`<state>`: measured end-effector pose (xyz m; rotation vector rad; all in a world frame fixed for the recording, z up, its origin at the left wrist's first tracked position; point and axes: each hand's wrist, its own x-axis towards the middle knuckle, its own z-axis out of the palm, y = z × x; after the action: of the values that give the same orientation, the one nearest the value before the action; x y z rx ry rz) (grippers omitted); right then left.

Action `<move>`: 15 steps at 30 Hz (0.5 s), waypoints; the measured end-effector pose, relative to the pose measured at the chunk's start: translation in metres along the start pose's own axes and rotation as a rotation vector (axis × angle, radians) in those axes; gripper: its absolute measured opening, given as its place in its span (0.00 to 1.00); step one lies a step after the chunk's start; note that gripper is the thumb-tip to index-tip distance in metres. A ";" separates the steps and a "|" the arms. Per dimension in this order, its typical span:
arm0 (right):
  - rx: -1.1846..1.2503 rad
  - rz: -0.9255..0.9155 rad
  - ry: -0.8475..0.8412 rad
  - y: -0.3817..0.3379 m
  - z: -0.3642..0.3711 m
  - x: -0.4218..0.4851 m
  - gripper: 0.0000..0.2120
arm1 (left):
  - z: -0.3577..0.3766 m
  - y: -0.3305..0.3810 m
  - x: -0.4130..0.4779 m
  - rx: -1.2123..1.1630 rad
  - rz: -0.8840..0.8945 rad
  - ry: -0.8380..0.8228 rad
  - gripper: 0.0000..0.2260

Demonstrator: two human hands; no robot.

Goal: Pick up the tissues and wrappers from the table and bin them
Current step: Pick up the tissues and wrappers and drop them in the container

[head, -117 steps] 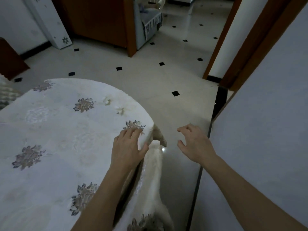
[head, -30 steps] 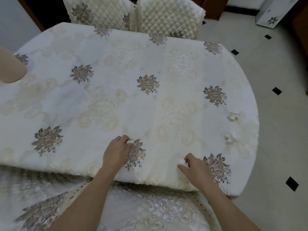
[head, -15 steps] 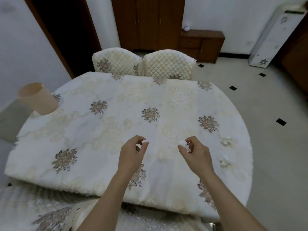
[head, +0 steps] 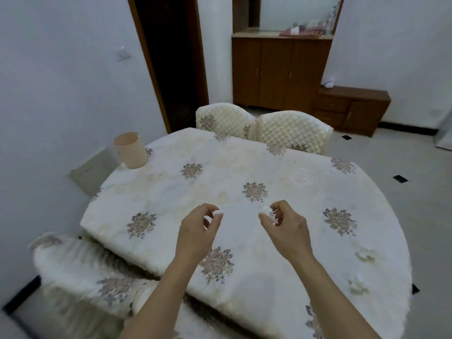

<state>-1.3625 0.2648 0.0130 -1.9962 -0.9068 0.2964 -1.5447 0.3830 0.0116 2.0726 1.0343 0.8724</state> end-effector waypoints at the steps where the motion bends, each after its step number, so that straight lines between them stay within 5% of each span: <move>1: 0.007 -0.019 -0.031 -0.004 0.008 -0.001 0.09 | -0.009 -0.004 -0.005 0.016 -0.014 0.025 0.05; 15: 0.102 -0.383 -0.526 -0.121 0.176 -0.062 0.11 | -0.172 -0.073 -0.126 0.235 -0.348 0.498 0.04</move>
<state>-1.5567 0.3737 0.0025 -1.6271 -1.5443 0.6498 -1.7684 0.3551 0.0180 1.8051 1.7757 1.1524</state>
